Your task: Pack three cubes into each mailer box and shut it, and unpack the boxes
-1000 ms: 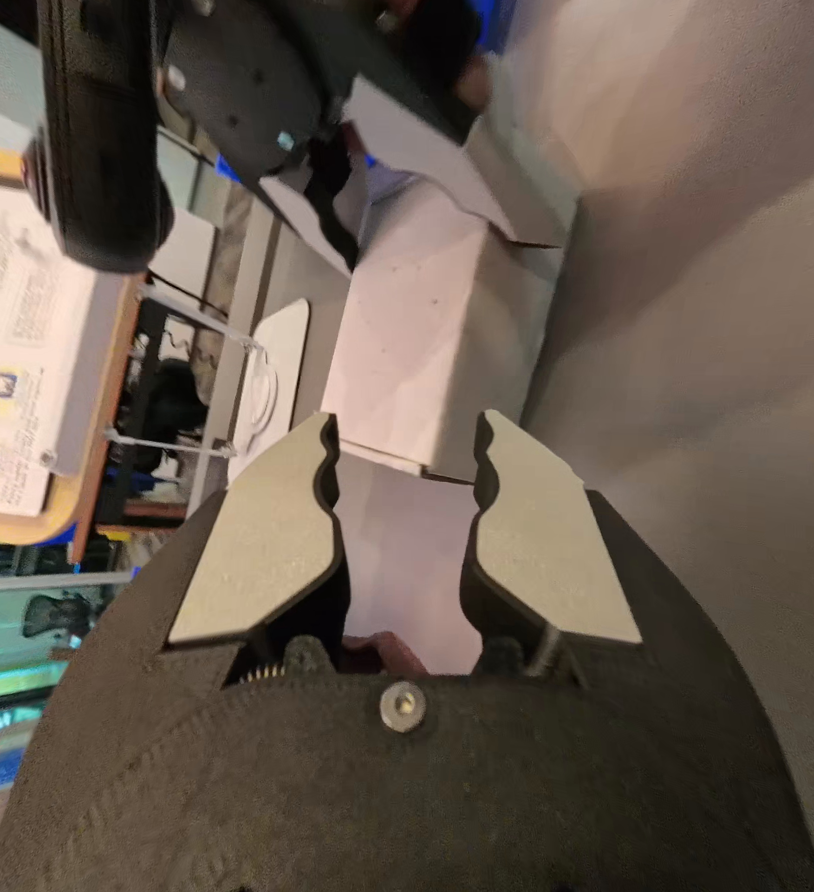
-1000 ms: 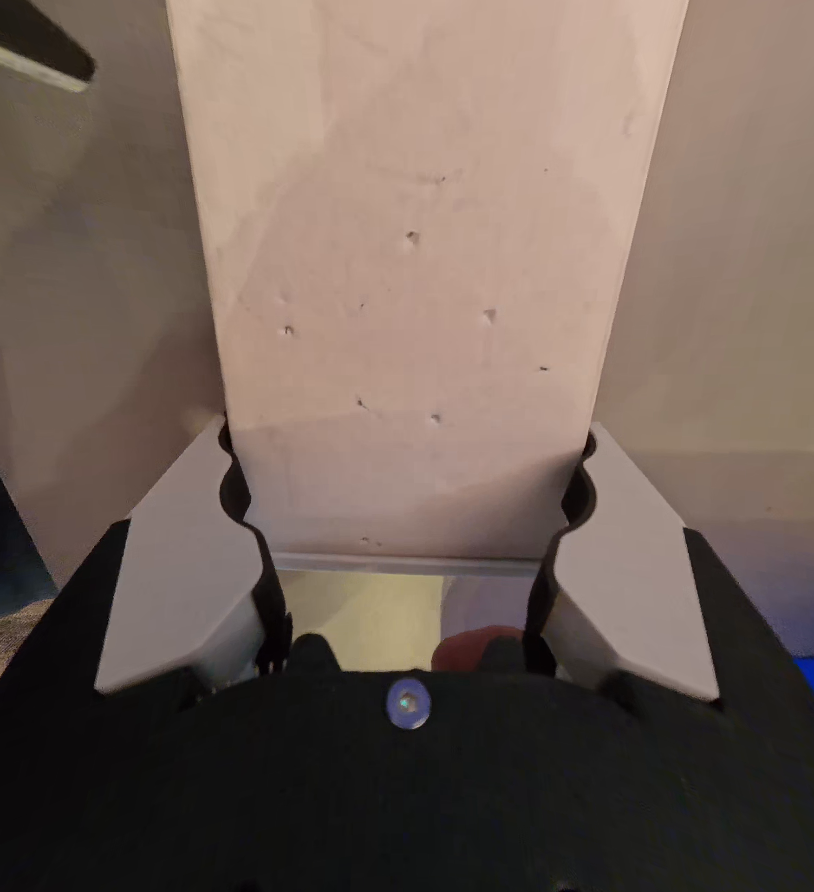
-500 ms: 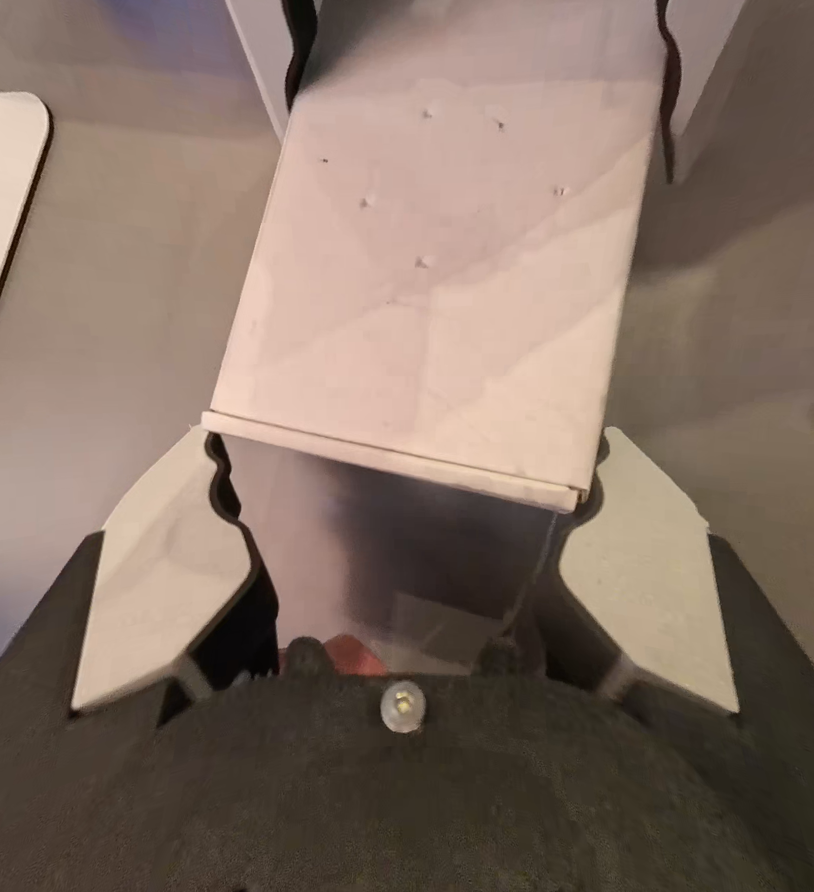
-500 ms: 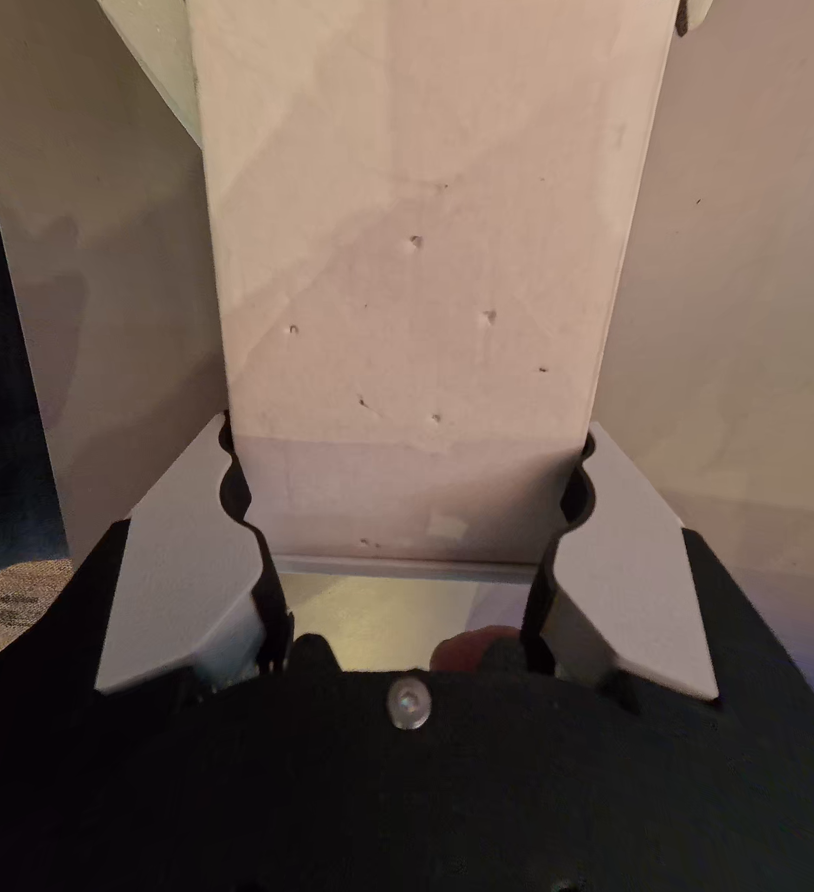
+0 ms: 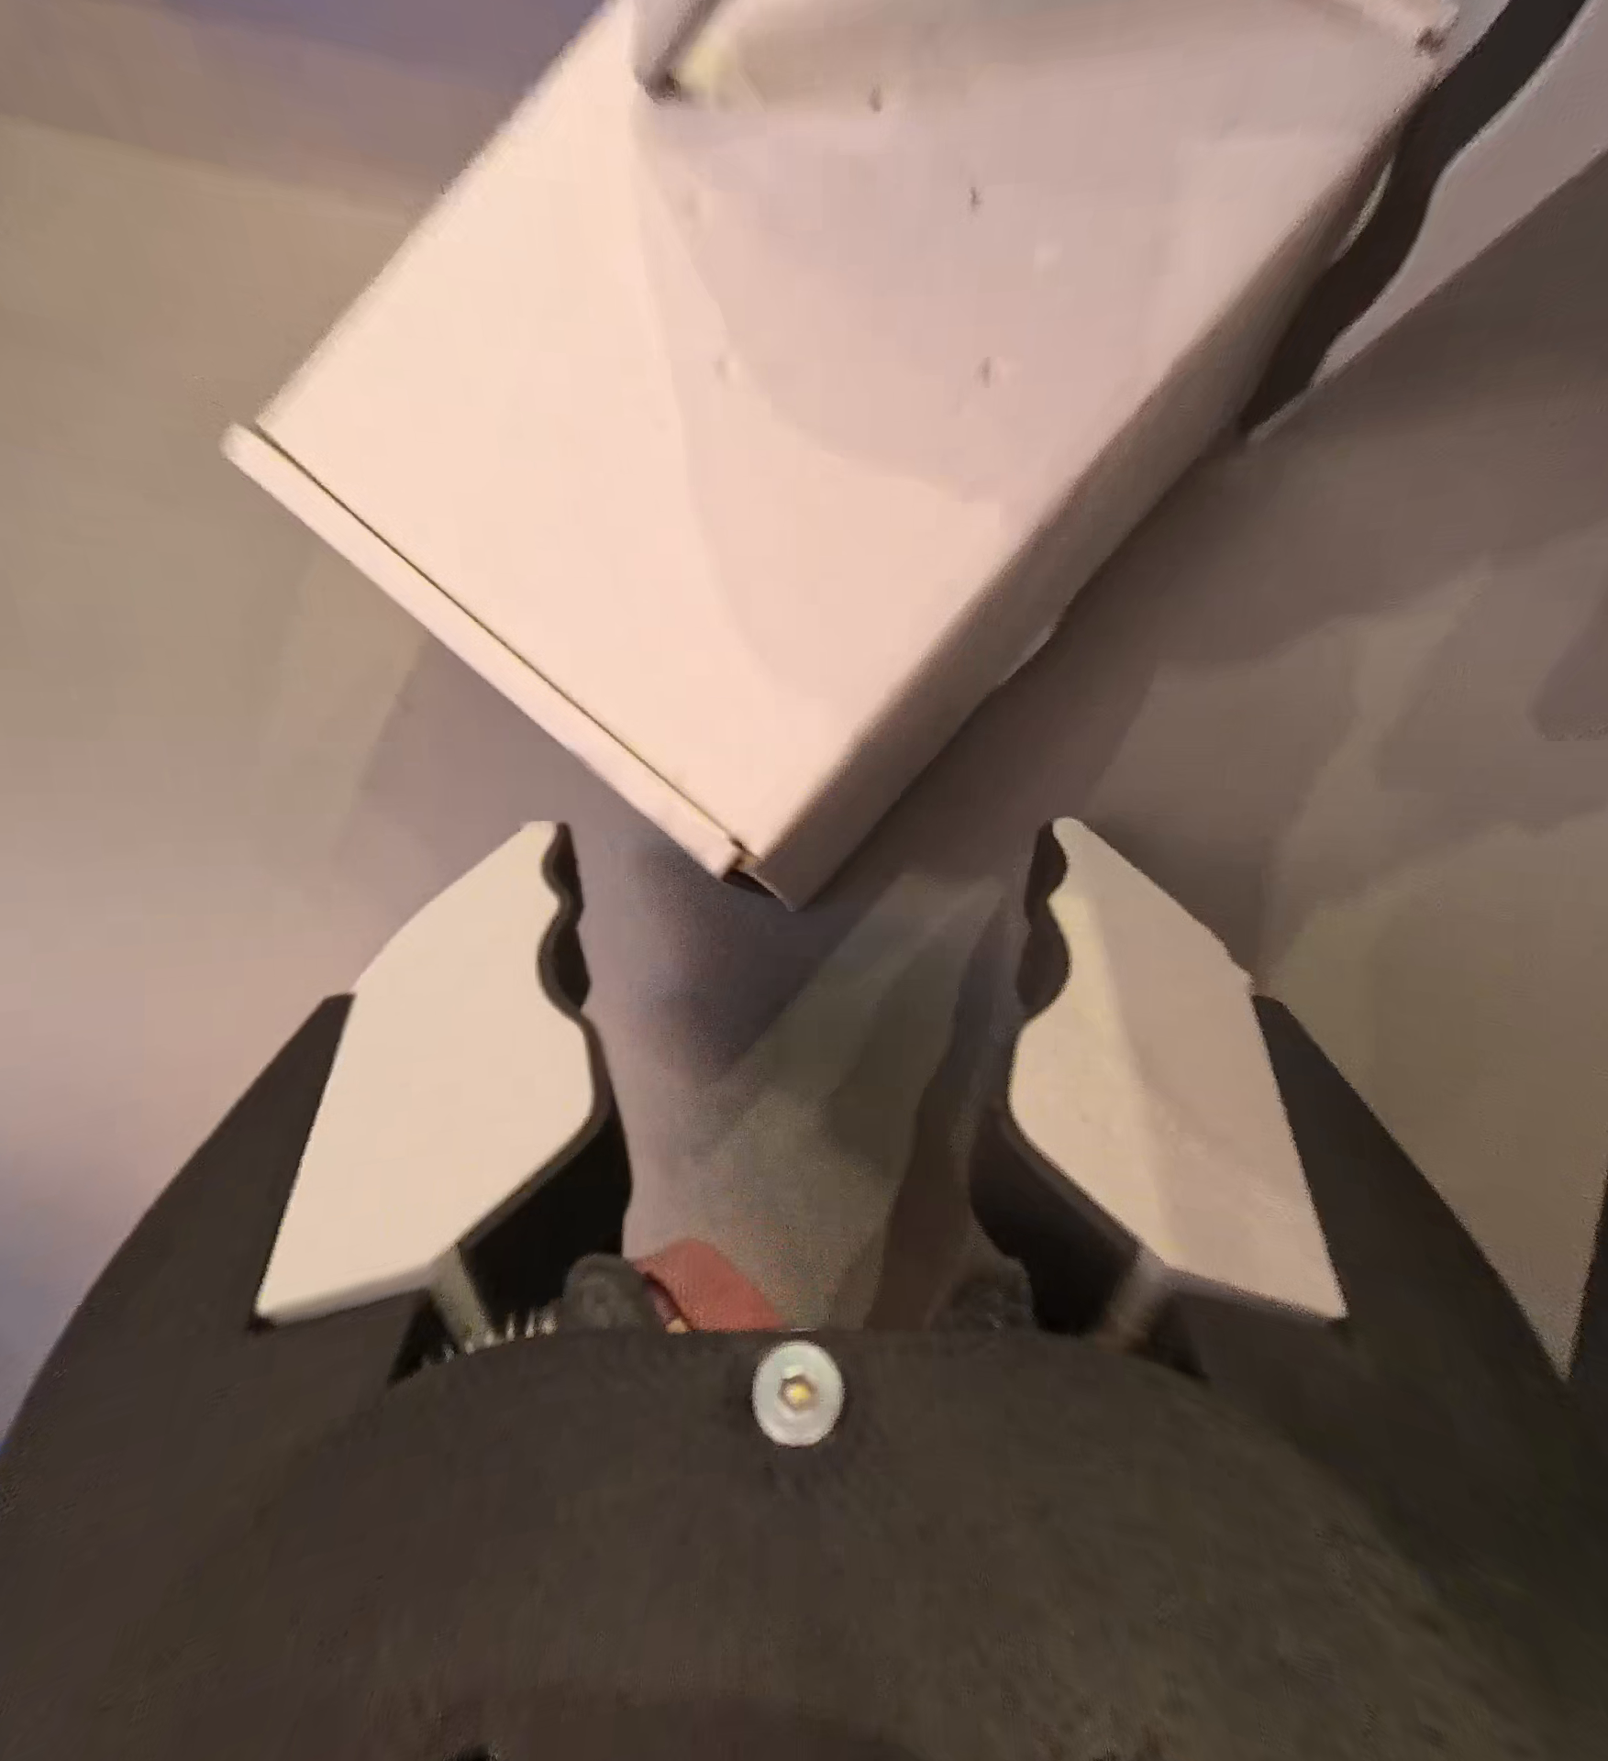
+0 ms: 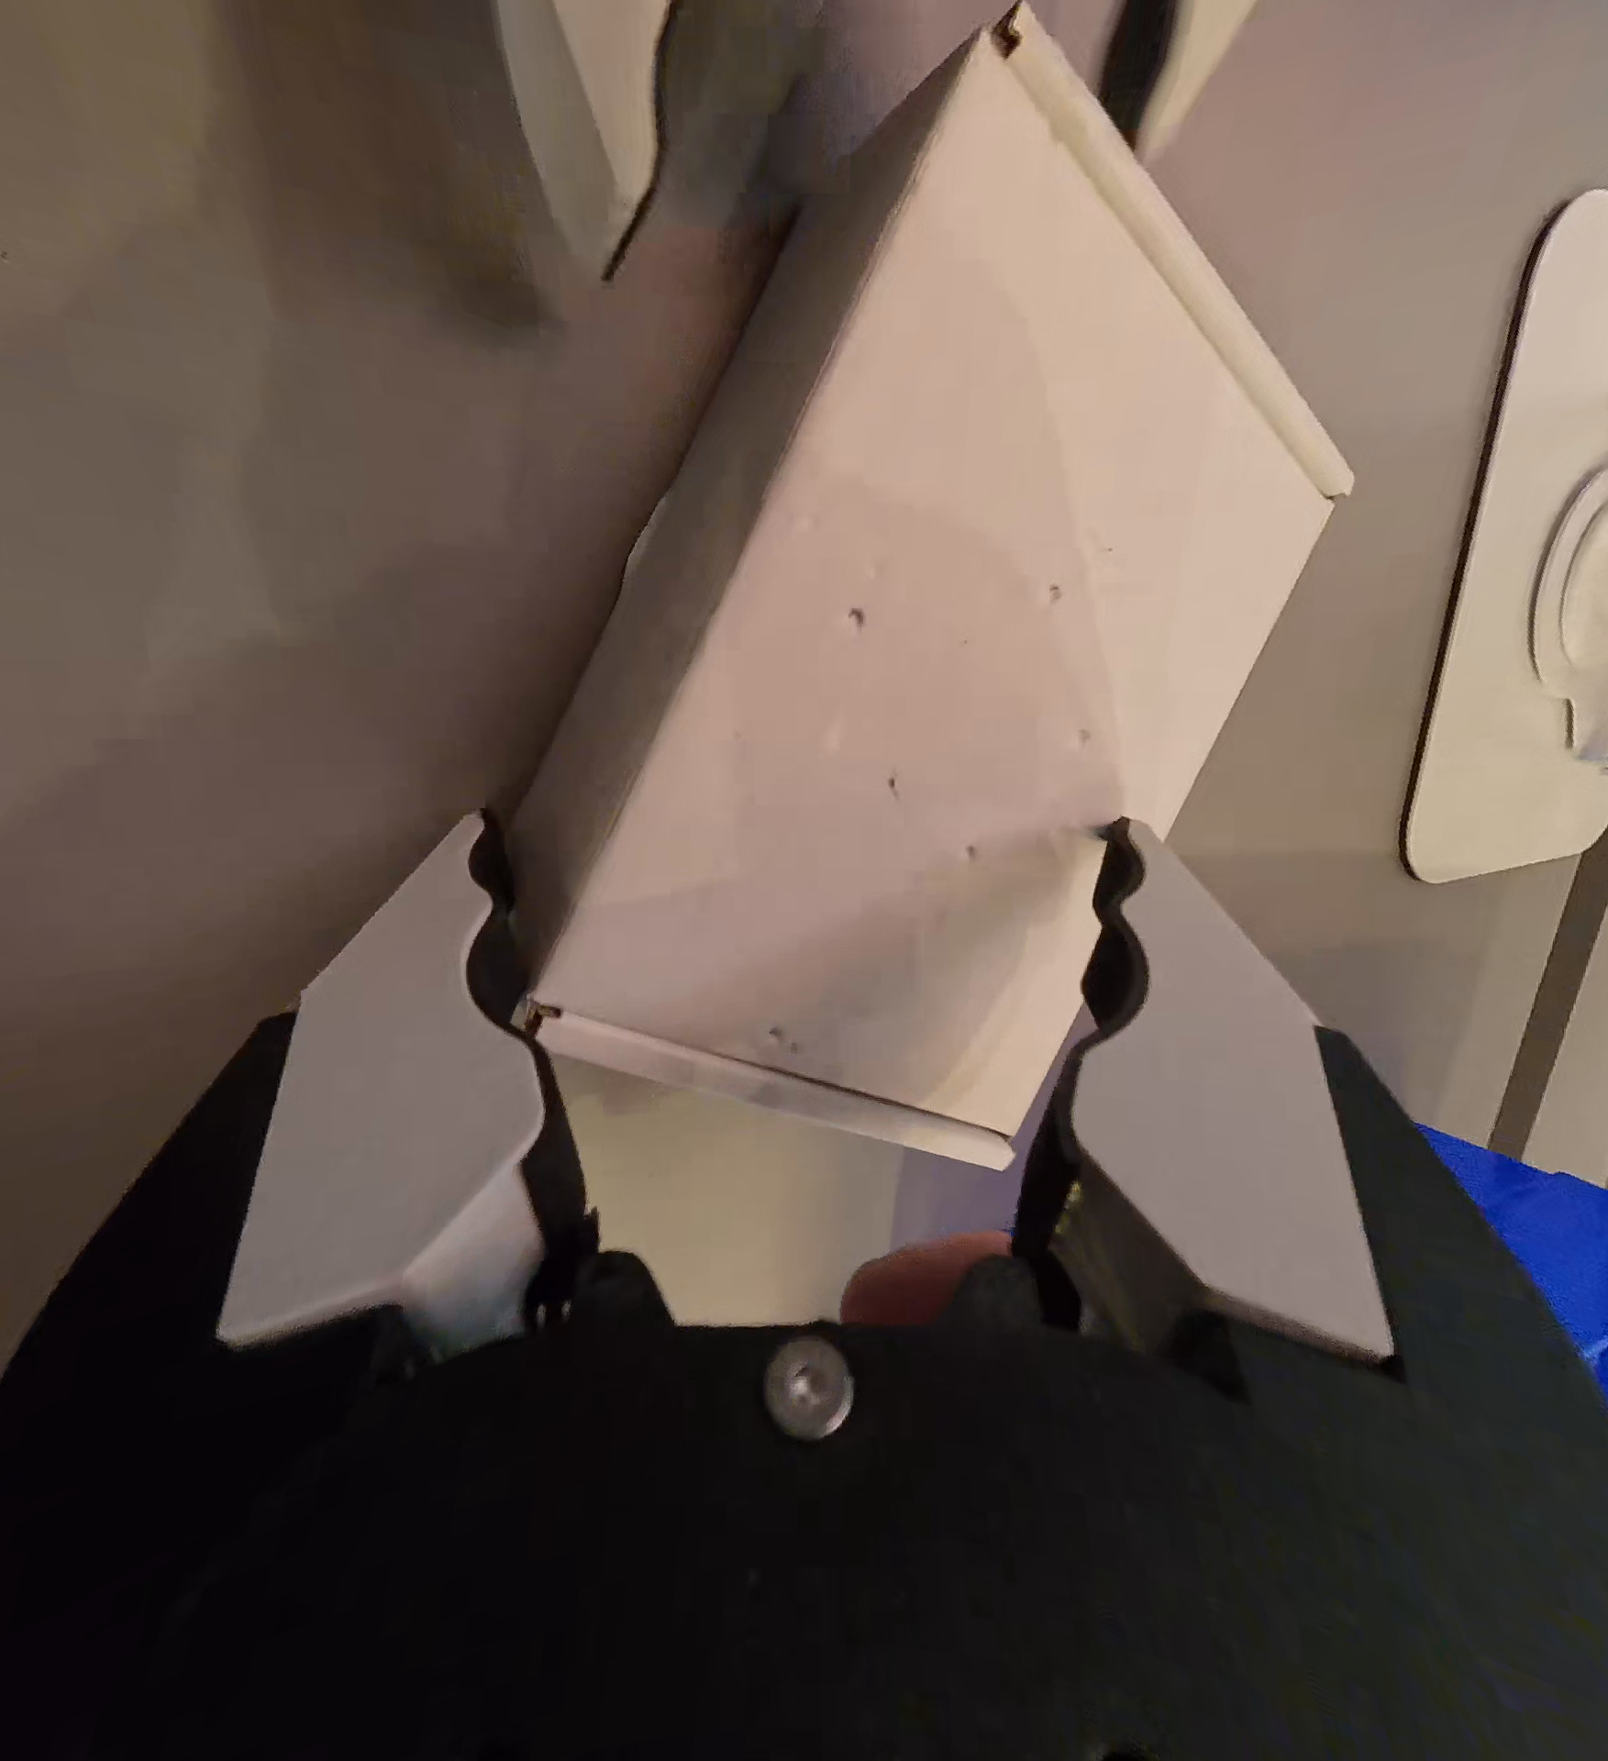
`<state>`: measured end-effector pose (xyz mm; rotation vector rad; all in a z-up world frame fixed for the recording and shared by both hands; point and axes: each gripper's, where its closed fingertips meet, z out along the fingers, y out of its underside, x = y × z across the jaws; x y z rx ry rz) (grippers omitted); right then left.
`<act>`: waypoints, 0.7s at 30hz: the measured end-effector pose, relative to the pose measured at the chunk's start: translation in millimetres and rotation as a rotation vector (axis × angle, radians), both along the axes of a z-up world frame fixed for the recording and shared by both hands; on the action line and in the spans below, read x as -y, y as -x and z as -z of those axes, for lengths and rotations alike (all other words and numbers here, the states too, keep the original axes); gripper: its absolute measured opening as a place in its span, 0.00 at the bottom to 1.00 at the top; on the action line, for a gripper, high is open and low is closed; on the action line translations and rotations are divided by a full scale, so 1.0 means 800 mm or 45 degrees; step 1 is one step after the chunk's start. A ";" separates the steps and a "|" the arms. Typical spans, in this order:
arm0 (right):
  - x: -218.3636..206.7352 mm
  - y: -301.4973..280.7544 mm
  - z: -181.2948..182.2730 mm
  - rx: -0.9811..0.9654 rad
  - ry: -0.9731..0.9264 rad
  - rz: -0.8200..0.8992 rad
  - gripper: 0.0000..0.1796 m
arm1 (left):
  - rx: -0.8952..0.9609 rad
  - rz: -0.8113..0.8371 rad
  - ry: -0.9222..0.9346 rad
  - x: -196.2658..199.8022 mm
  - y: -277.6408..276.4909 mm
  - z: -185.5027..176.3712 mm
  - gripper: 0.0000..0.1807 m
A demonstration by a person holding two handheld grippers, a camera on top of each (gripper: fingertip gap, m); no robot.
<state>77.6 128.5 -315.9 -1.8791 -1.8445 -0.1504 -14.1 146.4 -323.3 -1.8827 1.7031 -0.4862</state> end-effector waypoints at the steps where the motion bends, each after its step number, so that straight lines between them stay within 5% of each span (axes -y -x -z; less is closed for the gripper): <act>1: 0.000 0.000 0.000 -0.001 0.004 -0.010 0.66 | 0.014 -0.003 -0.061 -0.008 -0.003 -0.014 0.53; 6: -0.001 -0.001 -0.003 -0.033 0.028 -0.220 0.63 | -0.107 0.177 -0.361 -0.035 -0.025 -0.057 0.65; 12: 0.016 0.008 -0.006 -0.083 0.043 -0.390 0.59 | -0.394 0.450 -0.189 -0.003 -0.029 -0.005 0.73; 21: 0.010 -0.001 -0.016 -0.082 -0.124 -0.316 0.59 | -0.447 0.436 -0.057 -0.011 -0.032 -0.005 0.74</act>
